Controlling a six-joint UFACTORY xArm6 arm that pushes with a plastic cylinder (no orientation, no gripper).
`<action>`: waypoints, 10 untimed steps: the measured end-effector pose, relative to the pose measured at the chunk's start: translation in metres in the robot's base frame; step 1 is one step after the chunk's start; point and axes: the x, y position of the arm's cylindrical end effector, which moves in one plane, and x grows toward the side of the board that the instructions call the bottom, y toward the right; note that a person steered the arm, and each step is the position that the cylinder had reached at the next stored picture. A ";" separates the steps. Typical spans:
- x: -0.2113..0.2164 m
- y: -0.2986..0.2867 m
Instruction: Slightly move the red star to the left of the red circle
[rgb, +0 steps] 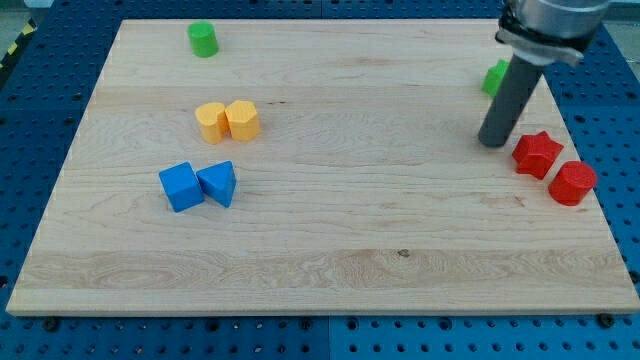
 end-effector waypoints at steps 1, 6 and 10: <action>-0.028 0.044; 0.032 0.073; 0.022 0.074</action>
